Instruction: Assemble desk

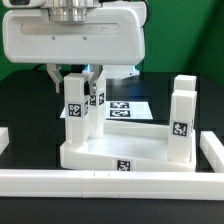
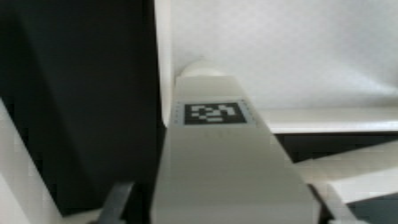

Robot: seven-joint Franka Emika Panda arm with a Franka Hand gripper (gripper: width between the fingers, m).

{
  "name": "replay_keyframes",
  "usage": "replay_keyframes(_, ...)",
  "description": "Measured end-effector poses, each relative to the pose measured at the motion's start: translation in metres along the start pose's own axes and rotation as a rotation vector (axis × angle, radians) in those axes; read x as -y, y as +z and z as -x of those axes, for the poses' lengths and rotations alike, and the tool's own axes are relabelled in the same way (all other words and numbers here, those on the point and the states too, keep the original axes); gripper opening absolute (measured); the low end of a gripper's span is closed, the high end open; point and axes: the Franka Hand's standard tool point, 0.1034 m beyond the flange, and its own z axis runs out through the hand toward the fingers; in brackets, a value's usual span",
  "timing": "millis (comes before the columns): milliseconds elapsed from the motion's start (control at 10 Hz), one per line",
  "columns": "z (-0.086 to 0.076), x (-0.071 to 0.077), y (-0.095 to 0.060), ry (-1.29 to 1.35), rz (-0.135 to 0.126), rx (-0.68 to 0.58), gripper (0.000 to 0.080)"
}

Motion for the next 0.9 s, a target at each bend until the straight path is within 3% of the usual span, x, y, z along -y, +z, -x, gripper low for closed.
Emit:
replay_keyframes(700,0.0009,-0.0026,0.0007,0.403,0.002,0.002,0.0288)
replay_keyframes(900,0.0013,-0.0052,0.001,0.534,-0.008,0.004,0.029)
